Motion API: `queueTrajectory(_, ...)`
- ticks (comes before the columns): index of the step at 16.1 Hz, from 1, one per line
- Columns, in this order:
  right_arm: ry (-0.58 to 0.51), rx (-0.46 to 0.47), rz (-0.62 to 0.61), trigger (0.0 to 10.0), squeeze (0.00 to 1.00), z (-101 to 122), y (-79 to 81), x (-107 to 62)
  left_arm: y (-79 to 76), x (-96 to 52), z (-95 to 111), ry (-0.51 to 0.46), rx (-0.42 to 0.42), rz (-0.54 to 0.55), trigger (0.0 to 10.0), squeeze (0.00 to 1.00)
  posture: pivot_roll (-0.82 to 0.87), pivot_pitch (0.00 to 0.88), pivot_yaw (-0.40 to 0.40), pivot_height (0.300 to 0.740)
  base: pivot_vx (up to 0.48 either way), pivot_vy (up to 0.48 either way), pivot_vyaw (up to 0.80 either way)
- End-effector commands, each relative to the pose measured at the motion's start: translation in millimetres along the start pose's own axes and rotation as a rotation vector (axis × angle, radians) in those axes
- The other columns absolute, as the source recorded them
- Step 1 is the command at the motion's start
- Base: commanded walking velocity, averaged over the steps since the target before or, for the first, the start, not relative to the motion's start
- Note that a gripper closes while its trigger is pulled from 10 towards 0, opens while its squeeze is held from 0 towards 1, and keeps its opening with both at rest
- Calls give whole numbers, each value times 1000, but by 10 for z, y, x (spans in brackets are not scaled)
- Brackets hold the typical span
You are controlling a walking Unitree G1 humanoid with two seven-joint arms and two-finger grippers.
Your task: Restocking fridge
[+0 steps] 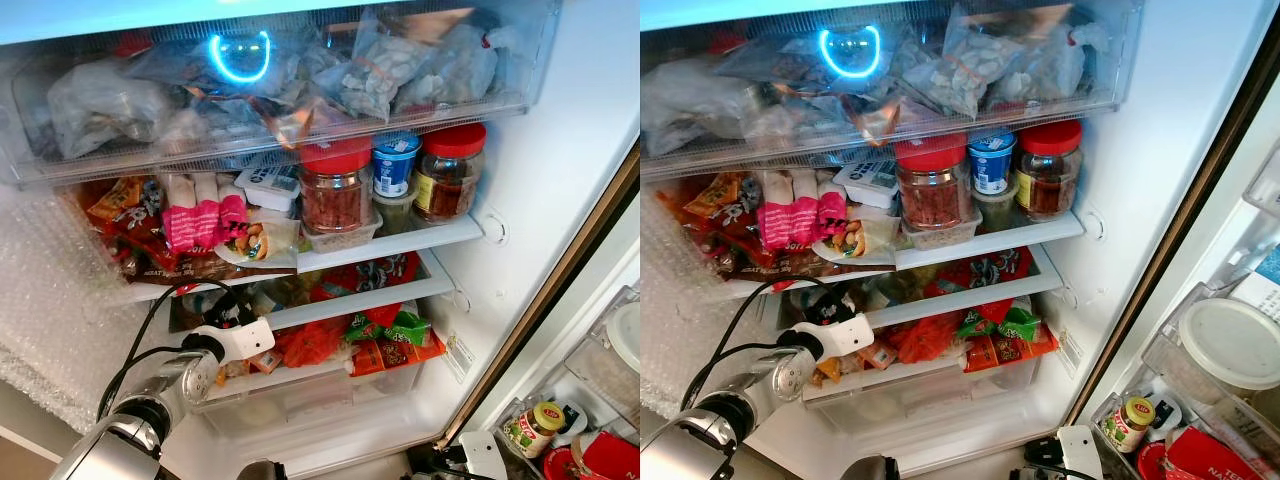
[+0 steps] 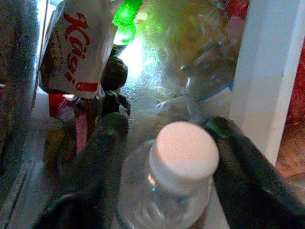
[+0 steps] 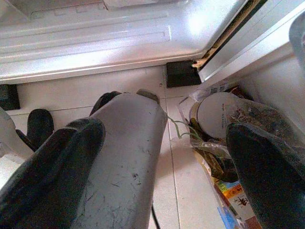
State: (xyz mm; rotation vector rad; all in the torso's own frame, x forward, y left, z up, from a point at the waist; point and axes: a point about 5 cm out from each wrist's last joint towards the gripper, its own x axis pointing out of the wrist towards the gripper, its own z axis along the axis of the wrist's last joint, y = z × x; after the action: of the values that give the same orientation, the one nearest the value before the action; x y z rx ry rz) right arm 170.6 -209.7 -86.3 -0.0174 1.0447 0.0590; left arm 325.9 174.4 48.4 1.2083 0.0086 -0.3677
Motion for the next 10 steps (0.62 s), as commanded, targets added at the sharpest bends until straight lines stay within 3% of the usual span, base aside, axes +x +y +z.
queueTrajectory(1,-6,-2,-5,10000,0,30,-21,-1,61,27,21,-20,-11,-2,10000,1000,-99,0,12,637,0,0,0)
queueTrajectory(8,11,-14,4,10000,0,13,-22,-3,132,54,86,-92,-33,-40,10000,1000,-94,0,14,637,0,0,0)
queueTrajectory(9,10,-13,3,10000,0,13,-23,-3,143,57,90,-90,-57,-30,10000,0,-94,0,14,637,0,0,0)
queueTrajectory(10,9,-12,4,10000,0,13,-22,-3,146,57,96,-91,-80,-21,10000,0,-94,0,14,637,0,0,0)
